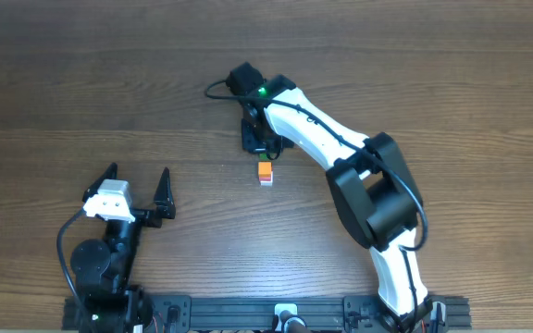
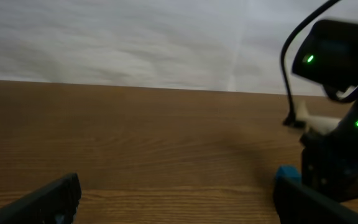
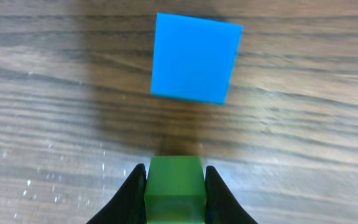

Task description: Stack Cubes

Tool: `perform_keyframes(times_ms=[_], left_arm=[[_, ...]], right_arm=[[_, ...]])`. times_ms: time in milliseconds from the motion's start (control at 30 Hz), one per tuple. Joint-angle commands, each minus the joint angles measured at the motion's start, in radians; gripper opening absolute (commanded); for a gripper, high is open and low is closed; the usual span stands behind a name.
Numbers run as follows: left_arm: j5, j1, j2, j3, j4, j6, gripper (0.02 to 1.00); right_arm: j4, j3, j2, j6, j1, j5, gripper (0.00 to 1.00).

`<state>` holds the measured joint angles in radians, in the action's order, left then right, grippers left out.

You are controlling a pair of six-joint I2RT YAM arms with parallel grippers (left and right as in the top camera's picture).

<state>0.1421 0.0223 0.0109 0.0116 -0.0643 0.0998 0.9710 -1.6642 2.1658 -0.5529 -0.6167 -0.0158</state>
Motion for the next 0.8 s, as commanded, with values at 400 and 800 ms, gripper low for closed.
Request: perform_keyframes(times_ms=[400, 800], left_arm=[[-0.005, 0.006, -0.006, -0.006, 0.0, 0.013, 1.0], [-0.005, 0.006, -0.006, -0.006, 0.0, 0.013, 0.998]], right_arm=[[0.169, 0.025, -0.321, -0.057, -0.073, 0.079, 0.012], [0.088, 0.123, -0.307, -0.114, -0.114, 0.039, 0.012]])
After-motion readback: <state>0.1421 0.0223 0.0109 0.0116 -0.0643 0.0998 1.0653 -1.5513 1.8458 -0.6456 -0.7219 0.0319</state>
